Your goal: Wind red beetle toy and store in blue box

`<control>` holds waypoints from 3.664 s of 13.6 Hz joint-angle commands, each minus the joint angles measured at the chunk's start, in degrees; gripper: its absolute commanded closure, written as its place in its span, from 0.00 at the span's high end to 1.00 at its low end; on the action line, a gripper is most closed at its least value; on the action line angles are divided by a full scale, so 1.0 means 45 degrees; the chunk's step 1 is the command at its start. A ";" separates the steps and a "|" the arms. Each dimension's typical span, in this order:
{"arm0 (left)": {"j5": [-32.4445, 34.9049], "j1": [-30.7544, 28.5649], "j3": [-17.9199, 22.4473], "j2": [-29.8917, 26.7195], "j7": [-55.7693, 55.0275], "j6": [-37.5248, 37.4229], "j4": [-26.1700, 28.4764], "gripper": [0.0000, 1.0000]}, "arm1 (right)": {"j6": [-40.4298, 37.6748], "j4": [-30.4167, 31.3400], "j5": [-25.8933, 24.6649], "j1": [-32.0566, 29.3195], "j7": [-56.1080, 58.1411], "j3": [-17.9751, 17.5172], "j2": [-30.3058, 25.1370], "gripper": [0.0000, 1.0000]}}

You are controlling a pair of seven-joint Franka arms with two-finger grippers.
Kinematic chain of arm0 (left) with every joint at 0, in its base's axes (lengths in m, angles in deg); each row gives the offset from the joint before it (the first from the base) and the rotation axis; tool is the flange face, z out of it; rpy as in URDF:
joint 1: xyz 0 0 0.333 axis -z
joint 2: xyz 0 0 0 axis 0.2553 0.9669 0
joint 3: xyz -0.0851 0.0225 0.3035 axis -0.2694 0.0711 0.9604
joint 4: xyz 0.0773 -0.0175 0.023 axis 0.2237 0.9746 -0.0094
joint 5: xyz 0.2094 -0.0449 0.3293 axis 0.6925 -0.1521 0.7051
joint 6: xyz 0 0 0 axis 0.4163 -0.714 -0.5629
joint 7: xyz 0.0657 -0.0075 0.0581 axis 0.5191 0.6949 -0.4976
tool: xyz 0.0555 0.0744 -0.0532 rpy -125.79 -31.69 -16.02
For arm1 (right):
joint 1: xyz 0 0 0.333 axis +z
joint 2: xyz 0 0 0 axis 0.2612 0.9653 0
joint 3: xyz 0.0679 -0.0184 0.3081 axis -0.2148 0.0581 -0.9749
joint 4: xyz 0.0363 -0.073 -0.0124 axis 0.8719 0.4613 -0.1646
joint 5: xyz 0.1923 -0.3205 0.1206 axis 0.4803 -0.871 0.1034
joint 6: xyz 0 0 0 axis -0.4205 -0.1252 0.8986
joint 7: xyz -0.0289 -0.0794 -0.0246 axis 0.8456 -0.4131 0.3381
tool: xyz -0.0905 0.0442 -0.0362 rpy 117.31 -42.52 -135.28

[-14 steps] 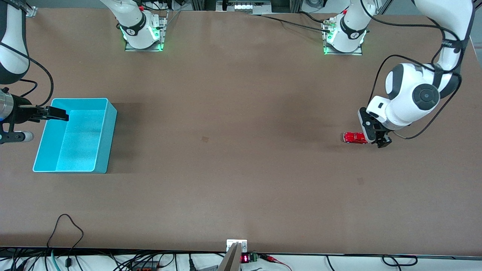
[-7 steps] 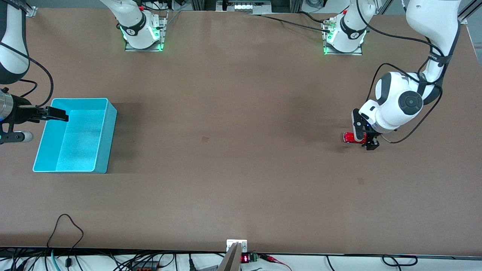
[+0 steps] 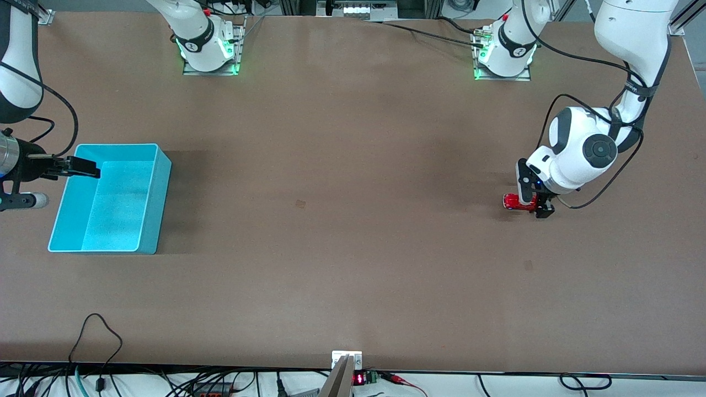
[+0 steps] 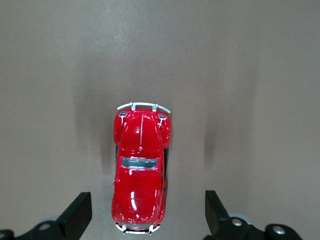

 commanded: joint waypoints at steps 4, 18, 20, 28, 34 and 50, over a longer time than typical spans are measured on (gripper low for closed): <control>0.0262 -0.0278 -0.0175 -0.0013 0.0172 0.0423 0.0129 0.76 | 0.0031 0.0394 0.0004 -0.0120 0.0008 -0.0085 -0.0248 1.00; 0.0262 -0.0278 -0.0214 0.0319 0.0172 0.1010 0.0129 0.32 | 0.1534 0.3499 0.0082 -0.0198 0.0008 -0.0085 -0.2025 1.00; 0.0262 -0.0259 -0.0214 0.0319 0.0192 0.0931 0.0090 0.31 | 0.1554 0.3500 0.0082 -0.0198 0.0008 -0.0085 -0.2026 1.00; 0.0242 -0.0376 -0.0234 0.0514 0.1266 0.0912 -0.0086 0.30 | 0.1554 0.3461 0.0102 -0.0198 0.0027 -0.0085 -0.2026 1.00; 0.0242 -0.1448 -0.0214 0.1217 0.1305 0.0912 -0.0281 0.30 | 0.1515 0.3422 0.0102 -0.0179 0.0086 -0.0105 -0.2026 1.00; -0.0070 -0.4341 -0.0739 0.0324 0.4684 -0.4078 -0.2817 1.00 | 0.1554 0.3383 0.0102 -0.0159 0.0008 -0.0144 -0.2026 1.00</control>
